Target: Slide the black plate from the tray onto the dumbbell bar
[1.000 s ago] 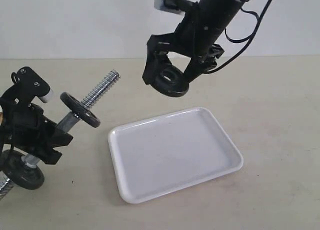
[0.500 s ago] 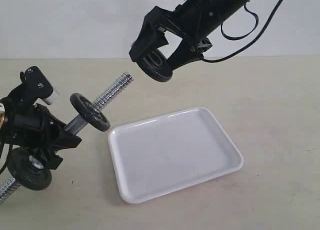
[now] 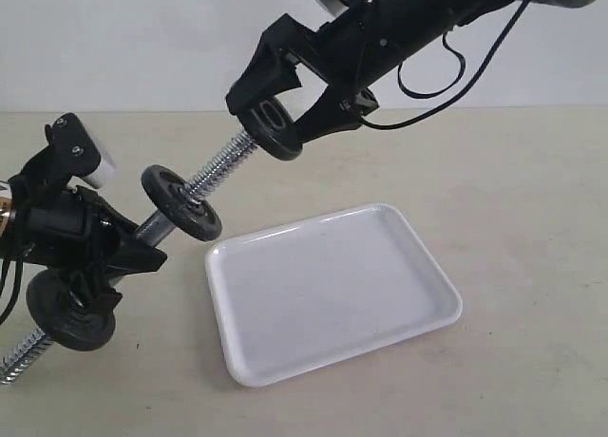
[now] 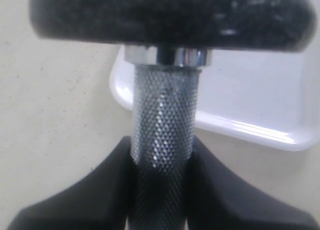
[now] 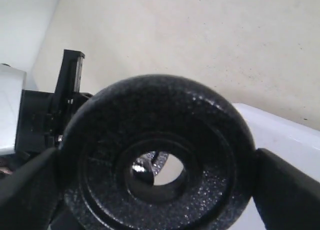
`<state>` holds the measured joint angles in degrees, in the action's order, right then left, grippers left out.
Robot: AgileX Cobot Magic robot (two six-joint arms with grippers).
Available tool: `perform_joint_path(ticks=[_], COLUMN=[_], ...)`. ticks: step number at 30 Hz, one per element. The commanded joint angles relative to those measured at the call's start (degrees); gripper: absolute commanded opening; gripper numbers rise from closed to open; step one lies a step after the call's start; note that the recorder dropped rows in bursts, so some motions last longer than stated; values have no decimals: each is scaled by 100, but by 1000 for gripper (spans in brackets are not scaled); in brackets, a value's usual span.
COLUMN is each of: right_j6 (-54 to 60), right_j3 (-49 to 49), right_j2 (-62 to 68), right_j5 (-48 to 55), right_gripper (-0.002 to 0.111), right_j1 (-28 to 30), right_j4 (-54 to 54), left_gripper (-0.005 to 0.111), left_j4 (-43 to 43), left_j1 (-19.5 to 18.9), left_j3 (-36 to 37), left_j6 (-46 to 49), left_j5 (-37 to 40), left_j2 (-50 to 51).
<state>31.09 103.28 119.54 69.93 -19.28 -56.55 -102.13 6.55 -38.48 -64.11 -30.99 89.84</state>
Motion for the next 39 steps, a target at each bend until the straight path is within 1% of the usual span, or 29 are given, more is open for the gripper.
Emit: perform_joint_path(ticks=[1,21,26,39], right_j6=[126,82,82,98], right_j3=[83,83,83,126], right_j2=[37,310,310,209], right_j5=[3,3,3,3], right_gripper=[0,0,0,0], right_j1=[48,38,-69,16], right_j4=[-568,-481,-589,-604], left_gripper=[4,4,4,4], left_j4=[219,219,219,219], left_j1=[0,0,0,0], left_j3=[-231,-287,-287,-287], left_j6=[59,122,122,122], left_j5=[-620,-682,-683,-658], left_j2=[-314,-353,-353,-353])
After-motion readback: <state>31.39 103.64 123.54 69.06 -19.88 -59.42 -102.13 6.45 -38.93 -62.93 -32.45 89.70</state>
